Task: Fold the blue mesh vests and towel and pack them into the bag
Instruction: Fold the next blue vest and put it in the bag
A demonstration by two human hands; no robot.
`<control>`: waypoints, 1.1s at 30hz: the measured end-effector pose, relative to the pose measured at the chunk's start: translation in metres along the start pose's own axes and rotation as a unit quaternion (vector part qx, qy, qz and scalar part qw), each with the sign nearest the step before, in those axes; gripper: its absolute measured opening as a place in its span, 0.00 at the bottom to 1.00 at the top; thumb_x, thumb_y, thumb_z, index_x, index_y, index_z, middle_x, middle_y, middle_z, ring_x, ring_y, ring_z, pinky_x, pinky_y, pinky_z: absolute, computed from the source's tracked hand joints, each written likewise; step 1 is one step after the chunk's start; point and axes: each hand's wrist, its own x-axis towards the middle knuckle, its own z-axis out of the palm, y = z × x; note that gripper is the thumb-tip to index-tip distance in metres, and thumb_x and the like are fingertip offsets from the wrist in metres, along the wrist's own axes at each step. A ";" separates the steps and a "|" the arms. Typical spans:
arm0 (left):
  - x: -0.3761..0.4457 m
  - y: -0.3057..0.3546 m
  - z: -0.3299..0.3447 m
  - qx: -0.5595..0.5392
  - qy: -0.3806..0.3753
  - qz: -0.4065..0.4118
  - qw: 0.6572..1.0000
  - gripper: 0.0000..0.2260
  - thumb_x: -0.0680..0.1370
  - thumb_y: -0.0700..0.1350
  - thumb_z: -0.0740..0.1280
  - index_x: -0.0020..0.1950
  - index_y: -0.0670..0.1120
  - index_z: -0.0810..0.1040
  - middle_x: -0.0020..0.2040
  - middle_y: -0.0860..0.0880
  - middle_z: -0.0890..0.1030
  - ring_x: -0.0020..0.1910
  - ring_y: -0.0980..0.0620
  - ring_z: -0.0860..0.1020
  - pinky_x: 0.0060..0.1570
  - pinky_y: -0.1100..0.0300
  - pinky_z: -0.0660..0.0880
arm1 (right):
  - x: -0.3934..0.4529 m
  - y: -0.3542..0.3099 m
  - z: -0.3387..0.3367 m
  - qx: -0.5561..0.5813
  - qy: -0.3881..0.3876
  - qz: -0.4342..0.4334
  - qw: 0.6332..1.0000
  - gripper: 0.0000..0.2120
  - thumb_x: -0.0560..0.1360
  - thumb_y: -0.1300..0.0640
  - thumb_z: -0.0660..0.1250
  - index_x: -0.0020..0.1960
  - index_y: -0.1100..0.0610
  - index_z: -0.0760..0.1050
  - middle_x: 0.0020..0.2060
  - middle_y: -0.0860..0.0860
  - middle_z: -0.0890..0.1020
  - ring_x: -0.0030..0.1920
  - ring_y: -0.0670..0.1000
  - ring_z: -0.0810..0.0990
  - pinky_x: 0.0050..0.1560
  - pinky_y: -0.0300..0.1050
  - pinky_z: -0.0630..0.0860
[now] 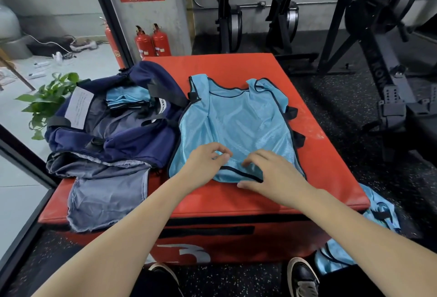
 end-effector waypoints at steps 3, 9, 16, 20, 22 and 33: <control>0.000 0.002 0.001 -0.016 0.001 0.010 1.000 0.04 0.80 0.47 0.67 0.48 0.52 0.81 0.23 0.58 0.69 0.24 0.56 0.63 0.28 0.62 0.62 | 0.006 0.000 0.002 0.004 0.037 0.020 0.999 0.09 0.75 0.48 0.71 0.53 0.50 0.79 0.49 0.43 0.79 0.54 0.48 0.77 0.54 0.46 0.74; -0.005 0.011 0.002 0.006 -0.028 0.072 0.997 0.05 0.71 0.56 0.76 0.43 0.59 0.83 0.38 0.62 0.82 0.40 0.64 0.77 0.45 0.70 0.71 | 0.017 0.003 -0.023 0.207 0.056 0.093 0.972 0.04 0.74 0.51 0.74 0.42 0.50 0.84 0.40 0.49 0.83 0.42 0.52 0.78 0.47 0.43 0.72; -0.003 0.018 0.009 0.101 0.110 0.160 0.976 0.07 0.77 0.50 0.69 0.45 0.48 0.82 0.38 0.52 0.81 0.40 0.54 0.78 0.44 0.56 0.75 | 0.023 0.001 -0.039 0.214 0.074 0.074 0.971 0.05 0.75 0.51 0.73 0.43 0.51 0.84 0.29 0.35 0.79 0.31 0.41 0.75 0.36 0.32 0.67; -0.001 0.033 0.008 0.179 0.139 0.225 0.948 0.08 0.76 0.53 0.68 0.53 0.54 0.81 0.39 0.56 0.81 0.42 0.55 0.79 0.45 0.60 0.75 | 0.031 -0.007 -0.049 0.201 0.068 0.044 0.976 0.06 0.77 0.49 0.71 0.45 0.48 0.85 0.36 0.42 0.83 0.37 0.45 0.78 0.40 0.38 0.71; 0.003 0.042 0.007 0.227 0.157 0.263 0.925 0.08 0.76 0.52 0.63 0.46 0.51 0.81 0.33 0.54 0.78 0.35 0.51 0.78 0.38 0.54 0.75 | 0.034 -0.008 -0.058 0.187 0.073 0.036 0.979 0.08 0.78 0.48 0.69 0.44 0.50 0.84 0.34 0.46 0.82 0.35 0.44 0.76 0.36 0.35 0.68; 0.039 0.072 -0.079 0.483 0.102 0.159 0.855 0.10 0.76 0.44 0.59 0.51 0.46 0.78 0.49 0.46 0.81 0.49 0.40 0.78 0.41 0.53 0.72 | 0.053 0.039 -0.130 -0.081 0.007 0.074 0.994 0.07 0.75 0.47 0.71 0.51 0.48 0.83 0.41 0.42 0.81 0.48 0.48 0.78 0.52 0.51 0.76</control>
